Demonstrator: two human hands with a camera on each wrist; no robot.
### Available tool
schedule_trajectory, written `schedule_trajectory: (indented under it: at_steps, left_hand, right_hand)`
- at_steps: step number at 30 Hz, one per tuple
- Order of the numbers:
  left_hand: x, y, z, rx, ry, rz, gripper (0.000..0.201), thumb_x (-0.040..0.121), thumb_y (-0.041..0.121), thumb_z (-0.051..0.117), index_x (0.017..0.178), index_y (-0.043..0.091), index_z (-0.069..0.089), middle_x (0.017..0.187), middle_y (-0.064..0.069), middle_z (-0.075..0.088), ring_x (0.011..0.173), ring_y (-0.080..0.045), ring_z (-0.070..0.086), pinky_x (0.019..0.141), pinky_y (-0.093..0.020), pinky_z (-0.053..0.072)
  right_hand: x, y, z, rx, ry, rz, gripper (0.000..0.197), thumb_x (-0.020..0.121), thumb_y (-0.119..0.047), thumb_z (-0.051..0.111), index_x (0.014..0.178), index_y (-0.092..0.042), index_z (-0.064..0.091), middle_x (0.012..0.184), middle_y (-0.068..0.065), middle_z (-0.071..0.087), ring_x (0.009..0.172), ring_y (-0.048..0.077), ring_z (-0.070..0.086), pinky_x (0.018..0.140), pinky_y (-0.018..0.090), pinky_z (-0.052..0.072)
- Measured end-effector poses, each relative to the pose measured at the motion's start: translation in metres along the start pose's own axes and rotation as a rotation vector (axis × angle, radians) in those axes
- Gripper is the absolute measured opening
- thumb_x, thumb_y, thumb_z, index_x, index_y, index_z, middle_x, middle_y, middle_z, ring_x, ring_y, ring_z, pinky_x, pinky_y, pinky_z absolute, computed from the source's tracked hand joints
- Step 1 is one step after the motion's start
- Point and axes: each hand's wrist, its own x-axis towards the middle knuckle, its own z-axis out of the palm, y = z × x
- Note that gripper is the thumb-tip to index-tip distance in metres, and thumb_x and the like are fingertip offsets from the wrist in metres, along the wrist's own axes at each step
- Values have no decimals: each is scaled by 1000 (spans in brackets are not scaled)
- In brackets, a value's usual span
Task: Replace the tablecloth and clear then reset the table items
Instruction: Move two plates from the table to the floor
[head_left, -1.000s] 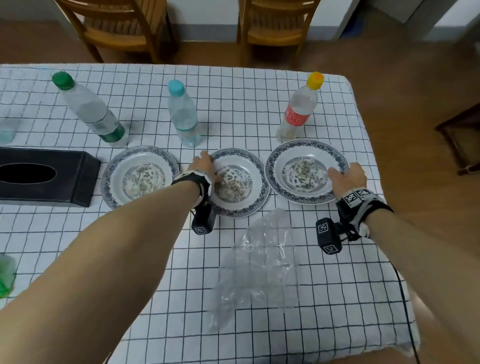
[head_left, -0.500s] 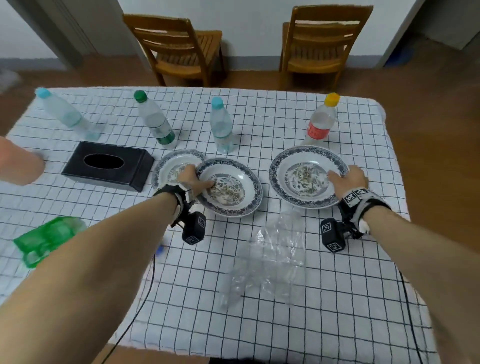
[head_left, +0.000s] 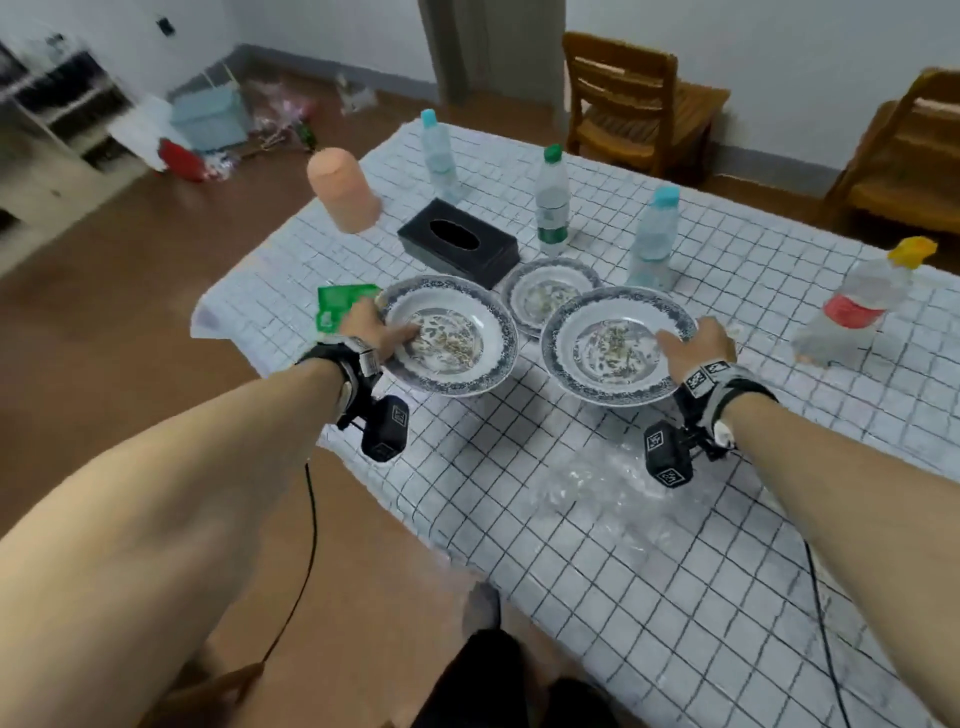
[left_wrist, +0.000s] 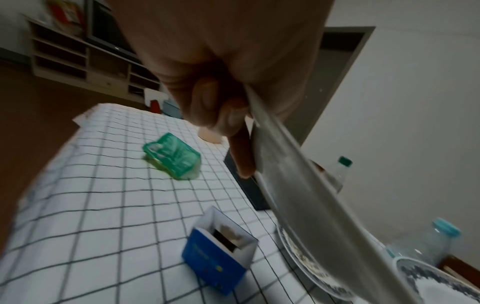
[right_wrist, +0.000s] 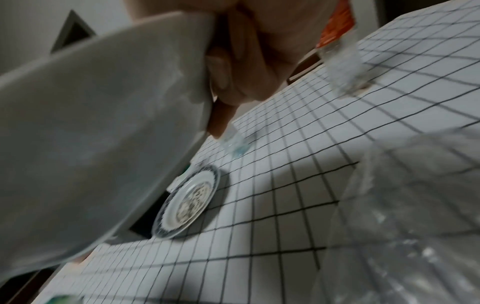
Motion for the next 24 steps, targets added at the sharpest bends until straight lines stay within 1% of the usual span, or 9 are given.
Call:
schedule_trajectory:
  at_steps: [3, 4, 7, 10, 13, 15, 17, 20, 24]
  left_hand:
    - [-6, -39, -31, -78, 37, -56, 35, 83, 31, 77, 95, -1, 66, 57, 0, 65, 50, -17, 62, 42, -27, 46]
    - [-9, -50, -42, -109, 34, -83, 30, 85, 26, 75, 100, 3, 62, 52, 2, 66, 46, -14, 63, 39, -25, 47]
    - [-3, -98, -71, -150, 89, -198, 44, 86, 27, 73, 112, -2, 52, 68, -7, 68, 60, -25, 67, 48, -36, 53]
    - [5, -155, -102, -93, 167, -266, 44, 88, 28, 70, 111, -4, 51, 71, -7, 54, 61, -24, 54, 46, -31, 40]
    - [20, -224, -137, -95, 184, -343, 45, 88, 31, 69, 115, -1, 51, 84, -11, 62, 68, -27, 62, 46, -30, 43]
    - [34, -268, -161, -128, 190, -371, 37, 88, 30, 69, 108, 4, 51, 91, -12, 61, 73, -30, 62, 55, -35, 50]
    - [48, -310, -187, -138, 210, -387, 31, 87, 30, 69, 101, 8, 51, 97, -11, 60, 79, -29, 58, 63, -38, 50]
    - [61, -363, -230, -122, 229, -428, 45, 86, 33, 71, 116, 5, 52, 109, -10, 59, 93, -29, 57, 68, -36, 48]
    - [78, -427, -280, -159, 262, -457, 40, 85, 30, 72, 112, 5, 57, 101, -5, 60, 93, -28, 60, 71, -35, 50]
  right_hand:
    - [-22, -41, 26, -69, -73, -52, 45, 96, -33, 57, 126, -2, 48, 106, 11, 55, 93, 31, 54, 66, 29, 38]
    - [-29, -54, 37, -88, -93, -63, 46, 96, -33, 57, 129, -2, 47, 113, 14, 56, 97, 32, 55, 71, 31, 39]
    - [-43, -95, 77, -149, -127, -128, 43, 95, -31, 58, 126, -3, 50, 121, 21, 58, 95, 32, 56, 73, 35, 42]
    - [-60, -139, 126, -221, -179, -190, 46, 97, -31, 56, 130, -1, 47, 120, 15, 54, 102, 35, 55, 74, 38, 41]
    - [-76, -185, 184, -293, -196, -237, 55, 95, -33, 57, 134, 4, 44, 131, 25, 52, 118, 39, 52, 84, 43, 44]
    - [-87, -217, 225, -346, -207, -253, 56, 91, -37, 58, 129, 3, 47, 126, 24, 54, 114, 39, 54, 86, 44, 47]
    - [-101, -249, 265, -342, -226, -267, 45, 91, -34, 58, 120, 0, 51, 117, 21, 58, 101, 36, 57, 81, 43, 48]
    - [-124, -295, 325, -327, -257, -316, 39, 87, -35, 58, 111, -5, 53, 107, 18, 60, 87, 31, 57, 68, 34, 45]
    - [-150, -365, 398, -374, -316, -409, 31, 88, -33, 57, 101, -5, 53, 85, 10, 56, 68, 24, 50, 53, 29, 36]
